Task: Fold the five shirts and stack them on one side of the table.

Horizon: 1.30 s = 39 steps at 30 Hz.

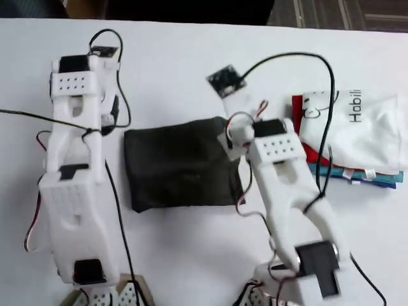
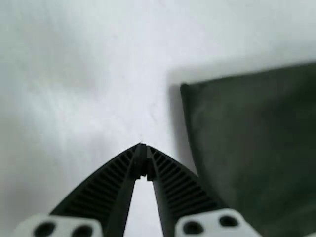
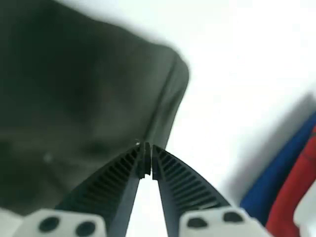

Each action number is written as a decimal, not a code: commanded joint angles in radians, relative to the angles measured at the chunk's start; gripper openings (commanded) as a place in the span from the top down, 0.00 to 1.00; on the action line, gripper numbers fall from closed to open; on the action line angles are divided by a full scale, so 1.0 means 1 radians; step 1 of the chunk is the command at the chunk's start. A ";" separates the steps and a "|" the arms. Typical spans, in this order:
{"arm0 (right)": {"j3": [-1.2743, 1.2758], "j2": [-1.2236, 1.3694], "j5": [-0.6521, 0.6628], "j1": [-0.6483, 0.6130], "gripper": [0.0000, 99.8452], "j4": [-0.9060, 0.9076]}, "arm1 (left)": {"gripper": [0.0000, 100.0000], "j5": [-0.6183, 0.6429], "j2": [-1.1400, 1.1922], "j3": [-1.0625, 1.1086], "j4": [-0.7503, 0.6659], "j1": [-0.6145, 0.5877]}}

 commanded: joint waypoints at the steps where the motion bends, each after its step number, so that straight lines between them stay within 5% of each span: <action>1: -0.169 0.165 -0.012 0.015 0.98 -0.012 | 0.97 -0.058 -0.279 0.271 -0.043 0.037; 9: -0.364 0.389 -0.014 0.021 0.98 -0.022 | 0.97 -0.084 -0.827 1.027 -0.496 0.172; 15: -0.410 0.516 -0.014 0.050 0.98 -0.064 | 0.98 -0.087 -1.016 1.371 -0.701 0.262; 29: -0.471 0.644 -0.083 0.042 0.98 -0.064 | 0.98 -0.155 -1.017 1.616 -0.852 0.264; 39: -0.471 0.648 -0.075 0.031 0.98 -0.064 | 0.98 -0.150 -1.023 1.538 -0.916 0.015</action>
